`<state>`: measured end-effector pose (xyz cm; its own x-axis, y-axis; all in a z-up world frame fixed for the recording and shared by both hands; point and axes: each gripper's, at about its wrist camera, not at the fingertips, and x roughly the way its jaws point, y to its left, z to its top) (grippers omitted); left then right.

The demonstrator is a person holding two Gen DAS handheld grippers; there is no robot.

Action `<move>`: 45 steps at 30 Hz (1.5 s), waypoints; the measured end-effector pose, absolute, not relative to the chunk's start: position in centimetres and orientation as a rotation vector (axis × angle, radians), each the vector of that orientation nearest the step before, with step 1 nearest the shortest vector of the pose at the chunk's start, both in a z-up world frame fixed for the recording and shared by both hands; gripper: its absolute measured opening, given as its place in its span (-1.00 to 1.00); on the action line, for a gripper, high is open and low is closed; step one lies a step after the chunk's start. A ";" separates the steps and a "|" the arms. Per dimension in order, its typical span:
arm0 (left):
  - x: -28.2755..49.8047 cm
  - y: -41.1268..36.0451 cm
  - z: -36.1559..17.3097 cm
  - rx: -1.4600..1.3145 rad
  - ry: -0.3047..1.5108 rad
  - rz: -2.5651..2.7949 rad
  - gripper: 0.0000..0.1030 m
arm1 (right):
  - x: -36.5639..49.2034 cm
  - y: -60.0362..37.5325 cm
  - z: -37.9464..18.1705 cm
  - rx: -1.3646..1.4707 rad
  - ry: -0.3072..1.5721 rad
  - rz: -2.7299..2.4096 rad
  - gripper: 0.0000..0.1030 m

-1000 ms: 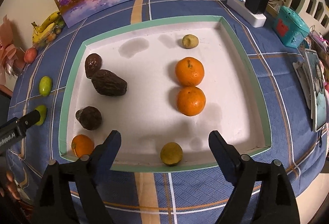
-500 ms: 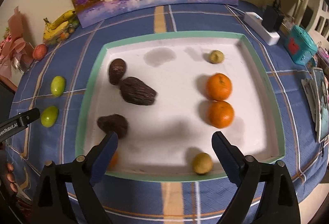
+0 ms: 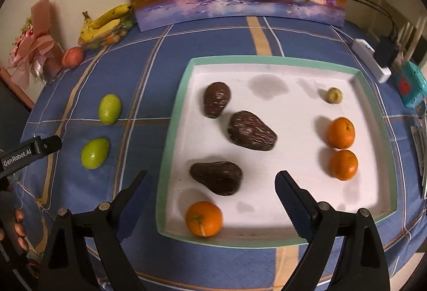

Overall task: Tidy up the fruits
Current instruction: 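Withdraw both open tools from the tray toward the two green fruits, then grasp a green fruit with the left tool while the right tool grasps the other green fruit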

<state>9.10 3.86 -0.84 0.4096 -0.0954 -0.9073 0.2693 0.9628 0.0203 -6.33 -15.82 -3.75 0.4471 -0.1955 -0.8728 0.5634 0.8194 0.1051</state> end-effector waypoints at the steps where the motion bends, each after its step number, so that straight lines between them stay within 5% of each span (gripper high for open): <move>1: 9.2 4.0 -0.9 0.165 1.133 -0.241 1.00 | -6.0 -15.5 -3.8 0.410 1.004 -0.476 0.81; 9: 9.1 3.1 -2.0 0.108 1.208 -0.347 0.95 | -4.2 -13.8 -3.9 0.411 1.005 -0.439 0.81; 13: 8.6 1.8 -2.4 0.118 1.230 -0.409 0.66 | -3.8 -13.4 -3.8 0.403 1.002 -0.428 0.81; 28: 9.2 -1.7 -4.7 0.183 1.275 -0.475 0.08 | -5.1 -14.9 -3.1 0.394 0.990 -0.457 0.81; 45: 11.5 -2.6 -4.0 0.126 1.259 -0.467 -0.09 | -4.2 -15.8 -3.0 0.392 0.987 -0.459 0.81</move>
<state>11.49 -2.58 -3.96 0.2267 -0.2701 -0.9358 0.4058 0.8996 -0.1613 -4.16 -15.80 -2.99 0.4709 -0.1904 -0.8614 0.5363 0.8371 0.1082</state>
